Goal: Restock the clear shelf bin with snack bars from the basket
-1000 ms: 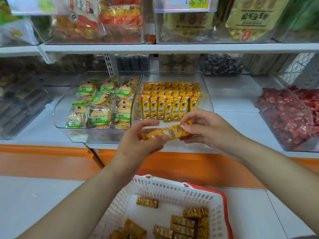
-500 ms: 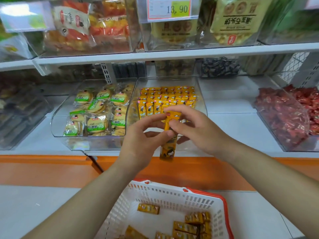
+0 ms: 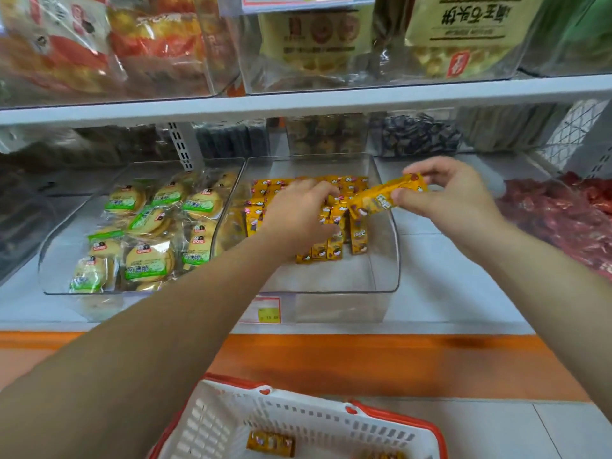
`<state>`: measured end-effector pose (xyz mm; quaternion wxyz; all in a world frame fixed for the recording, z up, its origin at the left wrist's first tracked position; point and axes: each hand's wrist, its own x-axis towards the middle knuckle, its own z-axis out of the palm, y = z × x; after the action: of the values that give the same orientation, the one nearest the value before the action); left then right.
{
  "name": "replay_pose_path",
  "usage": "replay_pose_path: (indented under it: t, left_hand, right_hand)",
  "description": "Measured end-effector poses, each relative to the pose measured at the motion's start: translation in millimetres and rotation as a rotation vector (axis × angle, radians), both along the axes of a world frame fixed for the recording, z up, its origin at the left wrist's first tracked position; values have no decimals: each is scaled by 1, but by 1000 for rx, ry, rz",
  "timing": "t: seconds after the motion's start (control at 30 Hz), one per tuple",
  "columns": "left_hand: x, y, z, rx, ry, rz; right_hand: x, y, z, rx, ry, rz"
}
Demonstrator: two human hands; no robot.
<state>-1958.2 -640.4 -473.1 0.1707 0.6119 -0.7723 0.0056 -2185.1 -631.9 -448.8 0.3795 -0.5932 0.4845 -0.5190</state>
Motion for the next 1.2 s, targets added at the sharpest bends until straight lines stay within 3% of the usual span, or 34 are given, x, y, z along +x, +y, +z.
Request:
replay_pose_path:
  t: [0.17, 0.3, 0.57, 0.7, 0.9, 1.03, 1.2]
  left_hand:
    - [0, -34, -24, 37, -101, 40]
    - [15, -37, -40, -67, -6, 53]
    - [20, -36, -44, -67, 71, 90]
    - [19, -34, -43, -81, 81, 97]
    - [20, -33, -46, -120, 64, 88]
    - [16, -34, -47, -129, -9, 103]
    - [10, -28, -29, -15, -102, 81]
  right_hand:
    - [12, -43, -12, -37, 119, -59]
    - [17, -57, -18, -79, 307, -32]
    - [26, -61, 13, -288, 1035, 55]
    - [58, -62, 17, -256, 1239, 187]
    - [90, -71, 0, -144, 1537, 199]
    - [91, -75, -2, -193, 1601, 203]
    - [81, -56, 8, -152, 1474, 214]
